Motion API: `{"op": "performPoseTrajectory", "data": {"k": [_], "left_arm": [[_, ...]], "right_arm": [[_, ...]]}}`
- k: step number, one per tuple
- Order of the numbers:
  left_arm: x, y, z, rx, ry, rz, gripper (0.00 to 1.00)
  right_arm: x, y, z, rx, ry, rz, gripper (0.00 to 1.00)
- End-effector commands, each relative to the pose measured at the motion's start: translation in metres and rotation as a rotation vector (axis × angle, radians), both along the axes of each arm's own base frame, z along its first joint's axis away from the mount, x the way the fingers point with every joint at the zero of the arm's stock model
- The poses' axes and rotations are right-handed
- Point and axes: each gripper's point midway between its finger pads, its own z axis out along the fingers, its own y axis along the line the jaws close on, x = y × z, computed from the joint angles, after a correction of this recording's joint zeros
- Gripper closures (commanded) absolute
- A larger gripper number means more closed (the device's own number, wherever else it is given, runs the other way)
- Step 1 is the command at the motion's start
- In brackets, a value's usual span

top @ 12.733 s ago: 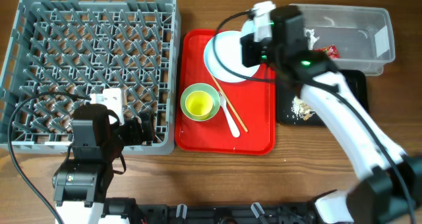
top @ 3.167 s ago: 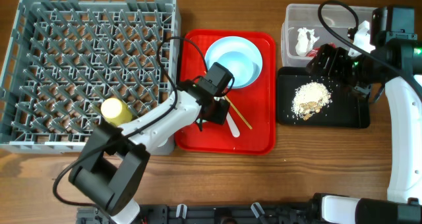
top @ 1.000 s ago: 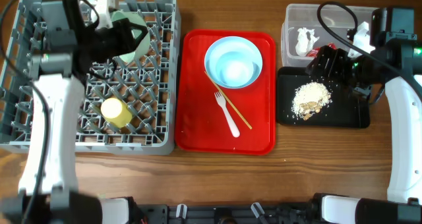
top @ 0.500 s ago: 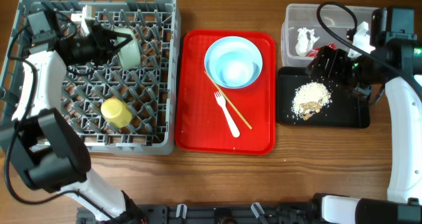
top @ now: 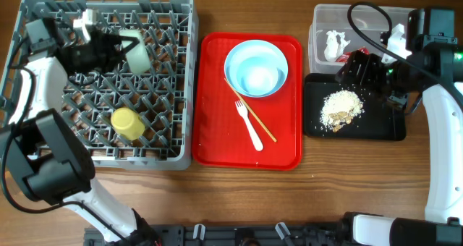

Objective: Sort waste into correct bins and load items into the dishwasher rack

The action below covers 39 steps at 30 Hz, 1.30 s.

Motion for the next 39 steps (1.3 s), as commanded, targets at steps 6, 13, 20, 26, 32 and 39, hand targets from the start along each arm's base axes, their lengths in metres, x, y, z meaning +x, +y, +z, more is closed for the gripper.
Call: {"op": "performPoseTrajectory", "data": {"k": [6, 13, 20, 26, 32, 39], "left_arm": [[-0.016, 0.055, -0.061, 0.239, 0.265, 0.177, 0.83], [-0.026, 0.079, -0.064, 0.227, 0.312, 0.235, 0.52], [-0.034, 0.106, -0.049, 0.23, 0.29, 0.306, 0.41], [-0.035, 0.099, 0.012, 0.302, 0.129, 0.323, 0.35], [-0.035, 0.031, 0.085, 0.388, -0.114, 0.213, 0.34], [-0.024, -0.079, 0.09, 0.707, -0.251, 0.093, 0.14]], "right_arm": [[-0.002, -0.002, 0.005, -0.024, -0.021, 0.012, 0.0], [-0.003, -0.002, 0.005, -0.025, -0.018, 0.014, 0.0], [-0.003, -0.002, 0.005, -0.025, -0.016, 0.014, 0.0], [-0.003, -0.002, 0.005, -0.024, -0.015, 0.014, 0.0], [-0.003, -0.003, 0.005, -0.027, -0.018, 0.012, 0.0], [-0.012, -0.03, -0.001, -0.137, 0.046, -0.161, 0.0]]}}
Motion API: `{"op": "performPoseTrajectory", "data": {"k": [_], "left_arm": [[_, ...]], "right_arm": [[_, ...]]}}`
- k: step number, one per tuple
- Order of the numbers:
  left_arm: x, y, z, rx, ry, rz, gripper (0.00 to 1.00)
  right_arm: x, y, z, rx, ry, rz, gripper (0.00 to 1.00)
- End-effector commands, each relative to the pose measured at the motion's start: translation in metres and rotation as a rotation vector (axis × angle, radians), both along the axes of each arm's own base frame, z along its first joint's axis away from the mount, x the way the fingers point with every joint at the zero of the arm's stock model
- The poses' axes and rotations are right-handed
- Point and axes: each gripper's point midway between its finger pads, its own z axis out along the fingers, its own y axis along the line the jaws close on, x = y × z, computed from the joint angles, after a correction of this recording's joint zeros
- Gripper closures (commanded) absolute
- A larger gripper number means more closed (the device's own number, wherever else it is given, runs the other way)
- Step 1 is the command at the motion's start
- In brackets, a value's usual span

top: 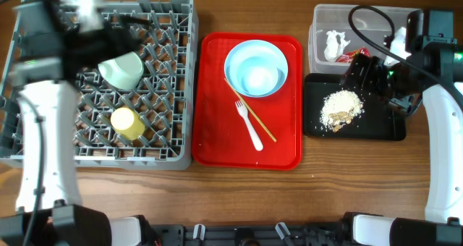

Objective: Sort waste into correct bins and load items into the dishwasher rack

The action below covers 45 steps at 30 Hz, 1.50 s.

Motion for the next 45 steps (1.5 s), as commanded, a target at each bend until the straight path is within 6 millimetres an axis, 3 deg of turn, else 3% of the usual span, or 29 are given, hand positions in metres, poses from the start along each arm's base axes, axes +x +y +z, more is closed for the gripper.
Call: {"op": "performPoseTrajectory", "data": {"k": [1, 6, 11, 15, 20, 22, 23, 25, 32, 34, 35, 39, 41, 45], "left_arm": [[0.007, -0.05, -0.02, 0.248, -0.01, 0.01, 0.13], [0.0, -0.133, -0.018, 0.316, -0.104, -0.105, 0.13], [0.007, -0.187, -0.034, 0.436, -0.188, -0.098, 0.07], [0.01, -0.241, -0.065, 0.442, -0.22, -0.179, 0.07], [0.004, -0.282, -0.13, 0.484, -0.158, -0.273, 0.09], [-0.002, -0.291, -0.161, 0.513, -0.113, -0.306, 0.09], [-0.006, -0.296, -0.185, 0.537, -0.076, -0.33, 0.11], [-0.01, -0.298, -0.209, 0.561, -0.038, -0.349, 0.15], [-0.03, -0.284, -0.256, 0.644, 0.101, -0.391, 0.45], [-0.034, -0.28, -0.261, 0.659, 0.126, -0.398, 0.55], [-0.035, -0.28, -0.261, 0.66, 0.129, -0.398, 0.66], [-0.034, -0.281, -0.259, 0.656, 0.121, -0.397, 0.72], [-0.034, -0.281, -0.258, 0.656, 0.121, -0.396, 0.86], [-0.036, -0.28, -0.255, 0.657, 0.123, -0.397, 0.94]], "right_arm": [[-0.004, -0.018, 0.006, -0.07, -0.006, -0.101, 0.0], [-0.014, -0.037, 0.01, -0.071, -0.006, -0.168, 0.0], [-0.024, -0.051, 0.012, -0.077, 0.005, -0.192, 0.0], [-0.024, -0.051, 0.012, -0.081, 0.006, -0.175, 0.0], [-0.024, -0.051, 0.012, -0.081, 0.006, -0.175, 0.0], [-0.024, -0.051, 0.012, -0.082, 0.006, -0.175, 0.0], [-0.024, -0.051, 0.012, -0.082, 0.006, -0.175, 0.0], [-0.024, -0.051, 0.012, -0.082, 0.006, -0.174, 0.0], [-0.024, -0.051, 0.012, -0.082, 0.004, -0.174, 0.01], [-0.024, -0.051, 0.012, -0.082, 0.005, -0.174, 0.0], [-0.024, -0.051, 0.012, -0.082, 0.005, -0.173, 0.0], [-0.024, -0.051, 0.012, -0.083, 0.004, -0.173, 0.0], [-0.024, -0.051, 0.012, -0.083, 0.006, -0.173, 0.0], [-0.024, -0.051, 0.012, -0.083, 0.005, -0.173, 0.0]]}}
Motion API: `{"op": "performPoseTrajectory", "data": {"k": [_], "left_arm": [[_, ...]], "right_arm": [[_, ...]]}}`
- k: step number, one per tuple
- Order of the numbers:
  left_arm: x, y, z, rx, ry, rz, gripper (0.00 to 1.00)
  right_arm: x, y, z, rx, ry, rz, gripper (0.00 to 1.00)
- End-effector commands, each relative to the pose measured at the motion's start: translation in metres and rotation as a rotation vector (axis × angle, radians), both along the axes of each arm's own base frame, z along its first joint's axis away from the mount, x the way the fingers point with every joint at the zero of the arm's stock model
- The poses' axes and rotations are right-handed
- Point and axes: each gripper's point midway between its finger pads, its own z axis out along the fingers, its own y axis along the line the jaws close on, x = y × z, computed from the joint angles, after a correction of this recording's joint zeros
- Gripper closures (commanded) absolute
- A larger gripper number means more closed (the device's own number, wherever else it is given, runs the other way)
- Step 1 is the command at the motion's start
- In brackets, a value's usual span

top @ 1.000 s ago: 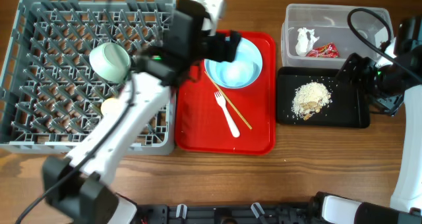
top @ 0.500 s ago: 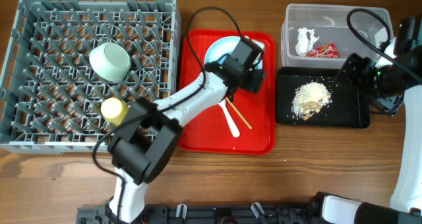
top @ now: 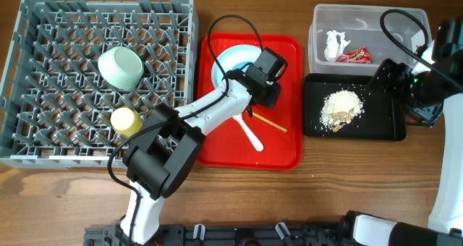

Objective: Sort waste into correct bins and load items into the dishwasher rack

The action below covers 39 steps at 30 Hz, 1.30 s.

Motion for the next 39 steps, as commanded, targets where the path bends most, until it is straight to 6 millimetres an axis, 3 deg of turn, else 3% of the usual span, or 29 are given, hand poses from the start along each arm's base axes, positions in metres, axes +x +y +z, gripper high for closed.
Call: {"op": "performPoseTrajectory", "data": {"k": [1, 8, 13, 20, 24, 27, 34, 39], "left_arm": [[-0.003, 0.002, 0.002, 0.008, 0.009, 0.002, 0.94], [0.0, 0.001, 0.034, -0.034, -0.039, 0.004, 0.96], [0.008, 0.007, 0.088, -0.102, -0.12, 0.023, 0.96], [0.024, 0.049, 0.174, -0.295, -0.18, 0.062, 0.96], [0.033, 0.087, 0.215, -0.474, -0.163, 0.053, 0.96], [0.042, 0.122, 0.23, -0.604, -0.113, 0.077, 0.96], [0.06, 0.19, 0.24, -0.815, -0.047, 0.111, 0.96], [0.078, 0.22, 0.235, -0.961, -0.012, 0.103, 0.96]], "right_arm": [[-0.002, -0.003, 0.005, -0.025, -0.014, 0.007, 0.0], [-0.002, -0.003, 0.005, -0.025, -0.014, 0.007, 0.0], [-0.002, -0.003, 0.005, -0.025, -0.013, 0.008, 0.0], [-0.002, -0.003, 0.005, -0.025, -0.014, 0.008, 0.0], [-0.002, -0.003, 0.005, -0.025, -0.014, 0.008, 0.0], [-0.001, -0.003, 0.005, -0.025, -0.016, 0.008, 0.0], [-0.001, -0.003, 0.005, -0.025, -0.016, 0.008, 0.0], [-0.002, -0.003, 0.005, -0.025, -0.013, 0.008, 0.0]]}}
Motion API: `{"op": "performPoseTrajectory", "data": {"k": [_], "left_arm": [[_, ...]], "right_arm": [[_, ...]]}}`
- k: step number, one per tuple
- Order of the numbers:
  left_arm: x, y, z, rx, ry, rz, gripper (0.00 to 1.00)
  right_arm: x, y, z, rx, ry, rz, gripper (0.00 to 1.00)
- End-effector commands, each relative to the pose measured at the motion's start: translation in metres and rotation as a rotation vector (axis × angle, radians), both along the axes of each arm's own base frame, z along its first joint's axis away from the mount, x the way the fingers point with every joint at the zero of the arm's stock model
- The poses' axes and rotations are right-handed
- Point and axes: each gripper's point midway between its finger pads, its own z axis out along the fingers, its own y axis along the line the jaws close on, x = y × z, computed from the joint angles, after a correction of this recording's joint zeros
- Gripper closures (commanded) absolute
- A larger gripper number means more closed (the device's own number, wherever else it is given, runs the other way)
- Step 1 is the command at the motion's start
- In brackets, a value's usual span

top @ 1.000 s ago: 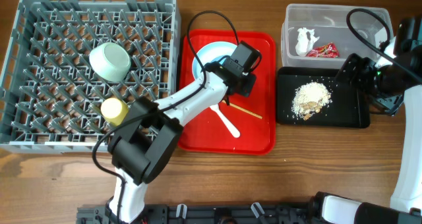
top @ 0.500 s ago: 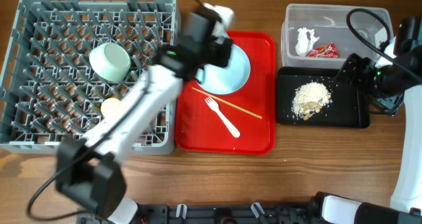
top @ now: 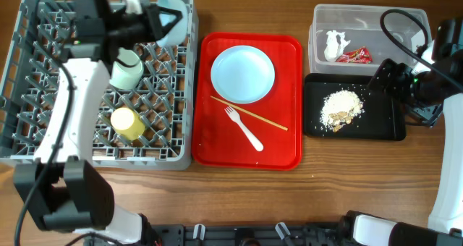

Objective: Sort waste into correct bins and load items into the dishwasher rack

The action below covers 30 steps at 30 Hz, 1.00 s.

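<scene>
My left gripper (top: 153, 23) is shut on a light blue bowl (top: 172, 27), held tilted over the far right corner of the grey dishwasher rack (top: 43, 150). A white cup (top: 124, 69) and a yellow cup (top: 126, 123) lie in the rack. On the red tray (top: 217, 153) are a light blue plate (top: 242, 74), a white fork (top: 246, 128) and a wooden stick (top: 253, 116). My right gripper (top: 382, 77) hovers at the far right edge of the black tray (top: 387, 130), which holds food crumbs (top: 340, 108); whether its fingers are apart is unclear.
A clear bin (top: 318, 18) at the back right holds white crumpled waste (top: 334, 43) and a red wrapper (top: 356, 55). The right arm's cable loops over that bin. Bare wooden table lies in front of the rack and trays.
My left gripper was on the blue bowl on the red tray; now it holds that bowl over the rack's far right corner. The plate under it lies bare. The right arm has not moved.
First my left gripper held the white cup in the rack while the right gripper was by the clear bin. Then the cup lay free in the rack. Later the left gripper reached the bowl on the tray, the right gripper drew right, and now the bowl is over the rack.
</scene>
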Motion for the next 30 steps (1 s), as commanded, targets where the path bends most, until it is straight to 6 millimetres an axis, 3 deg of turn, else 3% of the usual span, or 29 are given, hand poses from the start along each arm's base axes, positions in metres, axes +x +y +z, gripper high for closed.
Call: {"op": "performPoseTrajectory", "data": {"k": [1, 7, 14, 19, 20, 21, 30], "left_arm": [[0.0, 0.004, -0.009, -0.187, 0.068, -0.121, 0.96], [0.028, 0.025, -0.05, -0.286, 0.16, -0.094, 0.96], [0.05, 0.053, -0.079, -0.336, 0.19, -0.027, 0.96], [0.054, 0.071, -0.088, -0.341, 0.2, 0.012, 0.96], [0.054, 0.075, -0.09, -0.343, 0.203, 0.019, 0.92], [0.054, 0.079, -0.091, -0.345, 0.205, 0.027, 0.8], [0.052, 0.105, -0.098, -0.365, 0.247, 0.085, 0.81]], "right_arm": [[-0.002, -0.003, 0.005, -0.024, -0.013, 0.007, 0.0], [-0.002, -0.003, 0.005, -0.024, -0.013, 0.007, 0.0], [-0.002, -0.003, 0.005, -0.024, -0.011, 0.007, 0.0], [-0.002, -0.003, 0.005, -0.023, -0.012, 0.007, 0.0], [-0.002, -0.003, 0.005, -0.023, -0.012, 0.007, 0.0], [-0.002, -0.003, 0.005, -0.023, -0.012, 0.007, 0.0], [-0.002, -0.003, 0.005, -0.024, -0.012, 0.006, 0.0]]}}
